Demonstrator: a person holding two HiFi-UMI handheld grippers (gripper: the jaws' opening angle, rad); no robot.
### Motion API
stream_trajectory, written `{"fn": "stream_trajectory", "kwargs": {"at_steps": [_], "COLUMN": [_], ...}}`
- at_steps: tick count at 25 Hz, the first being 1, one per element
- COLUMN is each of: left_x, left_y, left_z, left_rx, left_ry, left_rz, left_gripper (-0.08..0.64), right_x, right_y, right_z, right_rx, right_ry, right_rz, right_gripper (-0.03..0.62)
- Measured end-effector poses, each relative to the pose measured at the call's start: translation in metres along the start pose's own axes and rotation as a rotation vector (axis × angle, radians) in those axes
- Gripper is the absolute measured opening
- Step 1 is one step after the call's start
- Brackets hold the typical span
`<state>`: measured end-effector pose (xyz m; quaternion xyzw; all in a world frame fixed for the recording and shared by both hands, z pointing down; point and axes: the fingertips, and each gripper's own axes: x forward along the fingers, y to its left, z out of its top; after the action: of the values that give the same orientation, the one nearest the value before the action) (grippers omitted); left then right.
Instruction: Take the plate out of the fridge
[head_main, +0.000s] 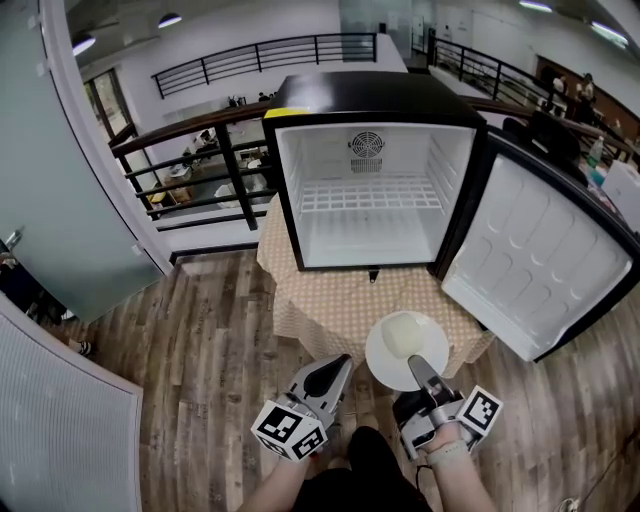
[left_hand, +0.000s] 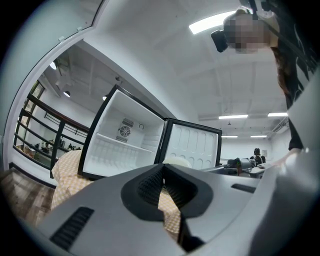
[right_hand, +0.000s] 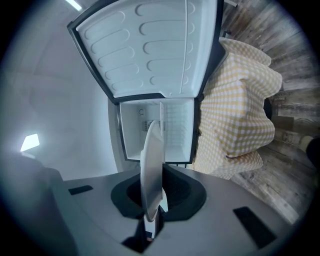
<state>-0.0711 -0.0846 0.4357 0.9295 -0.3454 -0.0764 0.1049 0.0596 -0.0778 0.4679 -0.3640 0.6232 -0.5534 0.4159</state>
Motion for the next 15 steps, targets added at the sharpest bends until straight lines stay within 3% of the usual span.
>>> {"fn": "stream_trajectory", "kwargs": {"at_steps": [15], "left_x": [-0.040], "left_y": [-0.016], "left_z": [0.001], "left_rx": [0.012], "left_ry": [-0.027], "left_rz": [-0.008], "left_gripper": [0.009], "right_x": [-0.033], "right_y": [0.003], "right_z": [-0.028], "right_rx": [-0.010], "right_ry": [-0.018], "right_rz": [-0.003], "right_gripper": [0.044]}}
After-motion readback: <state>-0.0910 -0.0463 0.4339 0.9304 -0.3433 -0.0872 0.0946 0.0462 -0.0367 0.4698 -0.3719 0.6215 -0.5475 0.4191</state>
